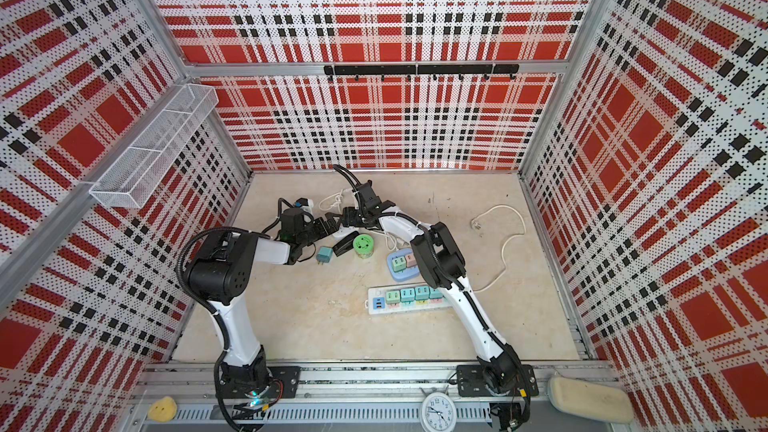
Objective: Insert the plug
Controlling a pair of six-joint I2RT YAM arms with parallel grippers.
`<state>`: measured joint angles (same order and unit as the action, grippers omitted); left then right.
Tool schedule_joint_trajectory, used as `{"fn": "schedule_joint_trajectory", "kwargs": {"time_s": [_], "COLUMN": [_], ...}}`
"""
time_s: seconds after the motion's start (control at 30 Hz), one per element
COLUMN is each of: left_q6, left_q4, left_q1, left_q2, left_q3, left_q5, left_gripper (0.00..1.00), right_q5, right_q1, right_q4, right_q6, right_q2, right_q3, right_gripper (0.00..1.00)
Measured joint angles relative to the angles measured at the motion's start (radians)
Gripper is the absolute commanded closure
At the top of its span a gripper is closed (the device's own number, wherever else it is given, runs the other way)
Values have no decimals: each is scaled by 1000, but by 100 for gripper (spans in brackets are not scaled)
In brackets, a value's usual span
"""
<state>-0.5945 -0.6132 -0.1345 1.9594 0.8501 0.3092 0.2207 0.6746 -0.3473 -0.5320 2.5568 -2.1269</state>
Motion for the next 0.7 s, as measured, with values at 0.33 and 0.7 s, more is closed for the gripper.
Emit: {"fn": "schedule_joint_trajectory", "kwargs": {"time_s": [0.33, 0.7], "left_q6": [-76, -170], "left_q4": [-185, -366], "left_q1": [35, 107], "left_q2": [-73, -190], "left_q3": [-195, -426], "left_q5": [-95, -213], "left_gripper": [1, 1], "right_q5": [25, 73], "right_q1": [61, 165], "right_q4": [-23, -66], "right_q6": [39, 123], "right_q2": [4, 41], "right_q3": [-15, -87], "right_gripper": [39, 40]}}
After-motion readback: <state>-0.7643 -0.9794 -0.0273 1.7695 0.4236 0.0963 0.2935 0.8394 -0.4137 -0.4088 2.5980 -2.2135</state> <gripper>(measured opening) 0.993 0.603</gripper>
